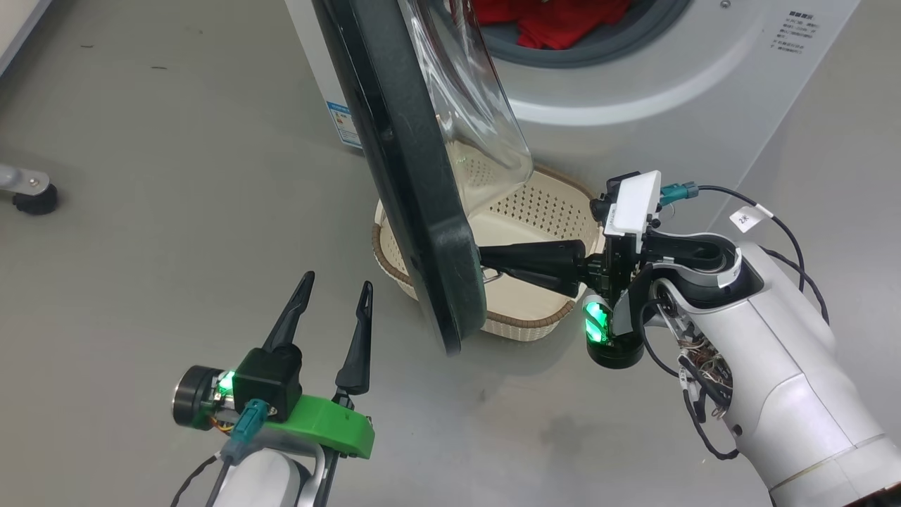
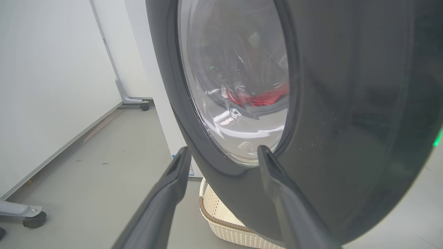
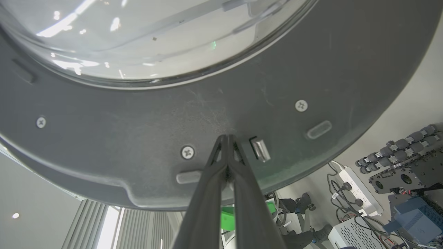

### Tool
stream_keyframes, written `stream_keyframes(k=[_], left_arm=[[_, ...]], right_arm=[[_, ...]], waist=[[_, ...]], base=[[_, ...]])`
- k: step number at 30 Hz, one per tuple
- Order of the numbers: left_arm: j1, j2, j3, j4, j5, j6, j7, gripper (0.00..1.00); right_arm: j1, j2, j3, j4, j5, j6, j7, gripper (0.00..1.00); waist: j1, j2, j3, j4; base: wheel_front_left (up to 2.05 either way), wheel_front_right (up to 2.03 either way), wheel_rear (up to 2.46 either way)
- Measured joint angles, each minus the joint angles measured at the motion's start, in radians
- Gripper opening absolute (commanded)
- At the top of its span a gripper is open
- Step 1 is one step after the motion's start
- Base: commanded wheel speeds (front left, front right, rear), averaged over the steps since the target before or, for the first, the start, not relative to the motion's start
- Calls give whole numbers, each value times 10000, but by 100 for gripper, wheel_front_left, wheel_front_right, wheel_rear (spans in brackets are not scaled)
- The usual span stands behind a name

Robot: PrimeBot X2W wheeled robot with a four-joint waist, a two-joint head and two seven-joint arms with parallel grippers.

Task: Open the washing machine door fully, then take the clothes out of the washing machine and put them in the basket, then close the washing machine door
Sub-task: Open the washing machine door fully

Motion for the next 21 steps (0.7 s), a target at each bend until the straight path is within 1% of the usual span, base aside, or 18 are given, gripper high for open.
stream_keyframes(k=[5, 7, 9, 14, 16, 18, 21], left_arm=[[120, 4, 159, 127, 4, 0, 0, 100], [125, 2, 167, 180, 4, 0, 0, 100], [146, 4, 228, 236, 23, 0, 0, 100], [227, 4, 387, 384, 107, 0, 0, 100], [246, 6, 495, 418, 173, 0, 0, 100], [315, 6, 596, 454, 263, 0, 0, 100], [453, 6, 746, 520, 334, 0, 0, 100]], right_arm=[[155, -173, -479, -15, 0, 0, -552, 0], [159, -460, -675, -163, -125, 2, -842, 0], [173, -807, -725, -232, -428, 117, -1095, 0], [504, -1440, -725, -487, -1572, 878, -2027, 0], [642, -1760, -650, -635, -2201, 1283, -2485, 0], [759, -2201, -433, -817, -3064, 1708, -2943, 0], [968, -2685, -257, -1007, -4082, 2182, -3662, 0]], waist=[[0, 0, -241, -85], [0, 0, -361, -133], [0, 0, -490, -191], [0, 0, -823, -396], [0, 0, -950, -500], [0, 0, -1073, -617], [0, 0, -1227, -820]], base=[[0, 0, 0], [0, 0, 0], [0, 0, 0], [0, 0, 0], [0, 0, 0], [0, 0, 0], [0, 0, 0]])
